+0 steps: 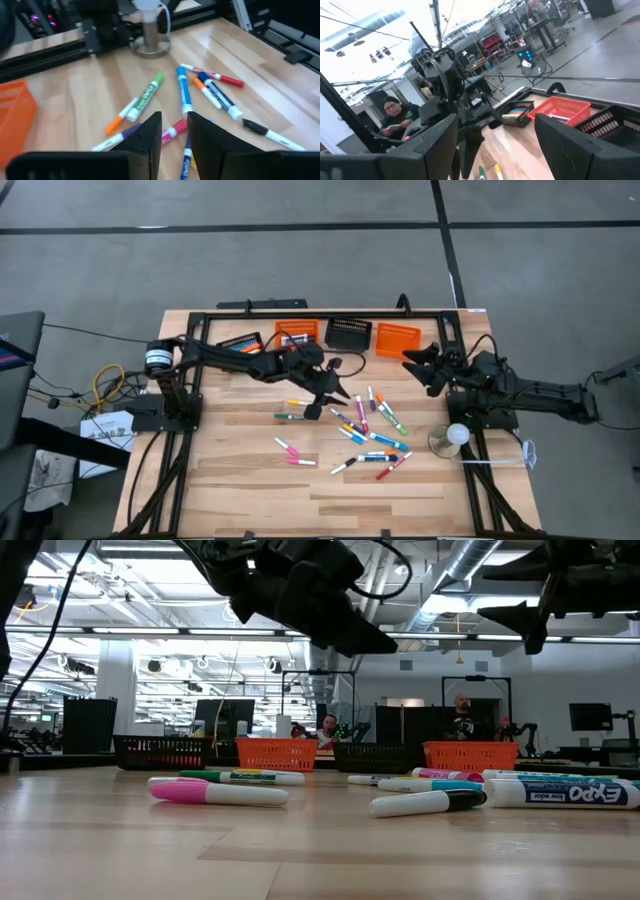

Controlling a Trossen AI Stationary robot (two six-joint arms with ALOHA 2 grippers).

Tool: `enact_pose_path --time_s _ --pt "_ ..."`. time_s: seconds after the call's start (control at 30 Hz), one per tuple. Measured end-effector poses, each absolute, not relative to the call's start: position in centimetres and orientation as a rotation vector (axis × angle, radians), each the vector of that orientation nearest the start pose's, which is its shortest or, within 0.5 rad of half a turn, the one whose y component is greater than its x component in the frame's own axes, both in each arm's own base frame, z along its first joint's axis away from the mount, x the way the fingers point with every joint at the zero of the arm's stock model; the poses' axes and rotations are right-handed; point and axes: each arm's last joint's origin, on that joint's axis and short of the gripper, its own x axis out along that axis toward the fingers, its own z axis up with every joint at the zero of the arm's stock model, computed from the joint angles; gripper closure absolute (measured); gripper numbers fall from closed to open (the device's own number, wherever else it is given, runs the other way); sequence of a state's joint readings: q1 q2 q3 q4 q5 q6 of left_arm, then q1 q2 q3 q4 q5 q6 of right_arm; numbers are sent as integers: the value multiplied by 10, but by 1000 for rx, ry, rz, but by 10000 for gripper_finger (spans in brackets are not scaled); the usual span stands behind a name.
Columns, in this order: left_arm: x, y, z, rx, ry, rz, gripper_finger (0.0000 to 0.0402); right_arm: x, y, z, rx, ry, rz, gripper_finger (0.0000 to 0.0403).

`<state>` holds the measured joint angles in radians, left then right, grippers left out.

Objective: Pick & Place Markers
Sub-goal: Put the large pink marker pen into the left orange bin

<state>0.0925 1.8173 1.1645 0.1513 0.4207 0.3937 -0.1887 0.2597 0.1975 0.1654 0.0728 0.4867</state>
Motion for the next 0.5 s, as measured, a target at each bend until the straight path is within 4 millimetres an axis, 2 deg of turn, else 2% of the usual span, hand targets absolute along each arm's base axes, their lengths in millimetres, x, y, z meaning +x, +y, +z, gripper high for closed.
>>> enact_pose_path --time_s 0.5 --pt "403 23 213 298 399 -425 309 108 -21 222 463 -186 -224 148"
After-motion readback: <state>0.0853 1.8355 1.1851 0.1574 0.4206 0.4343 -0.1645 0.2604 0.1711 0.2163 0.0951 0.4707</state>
